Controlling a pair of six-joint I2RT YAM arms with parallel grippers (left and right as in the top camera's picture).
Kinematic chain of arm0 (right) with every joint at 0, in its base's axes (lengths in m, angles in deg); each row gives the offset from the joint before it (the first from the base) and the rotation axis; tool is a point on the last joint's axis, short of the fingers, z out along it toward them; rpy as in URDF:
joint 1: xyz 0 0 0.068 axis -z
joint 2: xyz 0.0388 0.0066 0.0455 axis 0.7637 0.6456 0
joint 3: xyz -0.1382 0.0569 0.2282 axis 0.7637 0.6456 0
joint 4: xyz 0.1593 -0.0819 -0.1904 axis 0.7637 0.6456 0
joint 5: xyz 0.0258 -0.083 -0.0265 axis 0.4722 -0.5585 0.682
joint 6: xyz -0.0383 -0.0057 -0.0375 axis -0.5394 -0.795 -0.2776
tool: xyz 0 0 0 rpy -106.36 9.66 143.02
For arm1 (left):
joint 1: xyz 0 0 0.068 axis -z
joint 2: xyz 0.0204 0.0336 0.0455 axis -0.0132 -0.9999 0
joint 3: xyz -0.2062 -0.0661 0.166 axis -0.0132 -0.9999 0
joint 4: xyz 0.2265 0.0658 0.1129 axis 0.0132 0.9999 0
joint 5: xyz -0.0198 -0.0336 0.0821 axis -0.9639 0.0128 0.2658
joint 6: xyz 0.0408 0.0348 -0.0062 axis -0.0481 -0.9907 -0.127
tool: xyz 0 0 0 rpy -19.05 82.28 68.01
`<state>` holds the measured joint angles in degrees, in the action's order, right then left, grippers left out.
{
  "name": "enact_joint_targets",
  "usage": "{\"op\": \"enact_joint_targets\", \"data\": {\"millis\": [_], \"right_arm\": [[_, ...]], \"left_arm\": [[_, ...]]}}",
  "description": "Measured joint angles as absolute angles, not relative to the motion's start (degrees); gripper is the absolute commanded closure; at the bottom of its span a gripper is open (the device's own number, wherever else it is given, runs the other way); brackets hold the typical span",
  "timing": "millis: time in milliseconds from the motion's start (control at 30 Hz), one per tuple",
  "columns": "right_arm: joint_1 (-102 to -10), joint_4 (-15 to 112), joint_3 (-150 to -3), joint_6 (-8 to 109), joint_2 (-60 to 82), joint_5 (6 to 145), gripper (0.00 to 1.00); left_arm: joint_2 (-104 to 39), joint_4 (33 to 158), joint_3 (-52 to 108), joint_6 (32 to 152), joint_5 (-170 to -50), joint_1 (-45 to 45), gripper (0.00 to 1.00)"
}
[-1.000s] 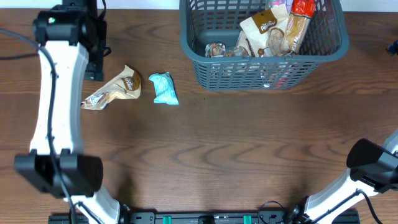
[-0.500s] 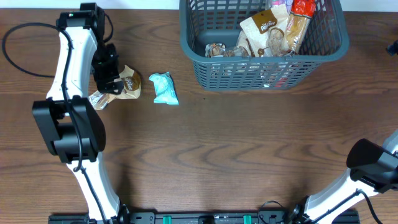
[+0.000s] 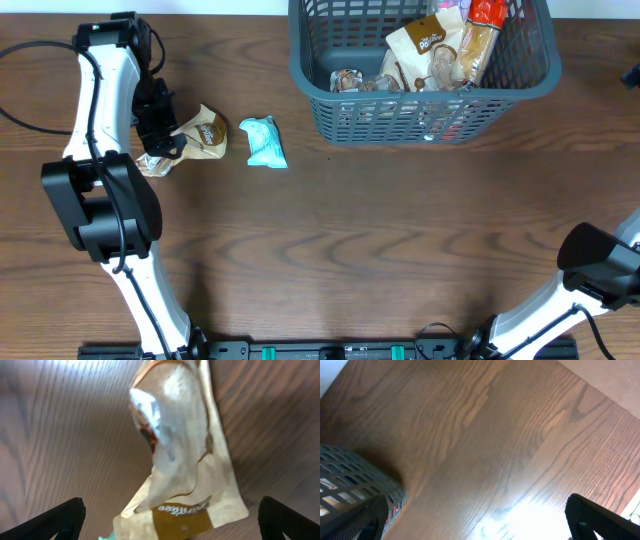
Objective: Pack container
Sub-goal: 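Move the left gripper to the brown PanTree wrapper on the table, then grasp the brown PanTree wrapper with the left gripper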
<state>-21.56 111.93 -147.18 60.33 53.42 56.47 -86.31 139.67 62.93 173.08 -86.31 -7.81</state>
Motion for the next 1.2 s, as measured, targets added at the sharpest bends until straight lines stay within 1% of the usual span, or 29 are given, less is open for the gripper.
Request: {"op": "enact_joint_targets", "data": {"millis": [267, 667, 967, 1200], "right_arm": [[-21.6, 111.9, -147.2, 60.3, 53.4, 56.5, 0.01], [-21.6, 111.9, -147.2, 60.3, 53.4, 56.5, 0.01], [-21.6, 111.9, -147.2, 60.3, 53.4, 56.5, 0.01], [-21.6, 111.9, -147.2, 60.3, 53.4, 56.5, 0.01]], "left_arm": [[-86.8, 138.8, 62.9, 171.2, -84.6, -7.8, 0.01], [-95.1, 138.2, 62.9, 169.2, -84.6, -7.8, 0.01], [-95.8, 134.3, 62.9, 166.4, -84.6, -7.8, 0.02], [-96.8, 133.5, 62.9, 164.6, -84.6, -7.8, 0.01]]}}
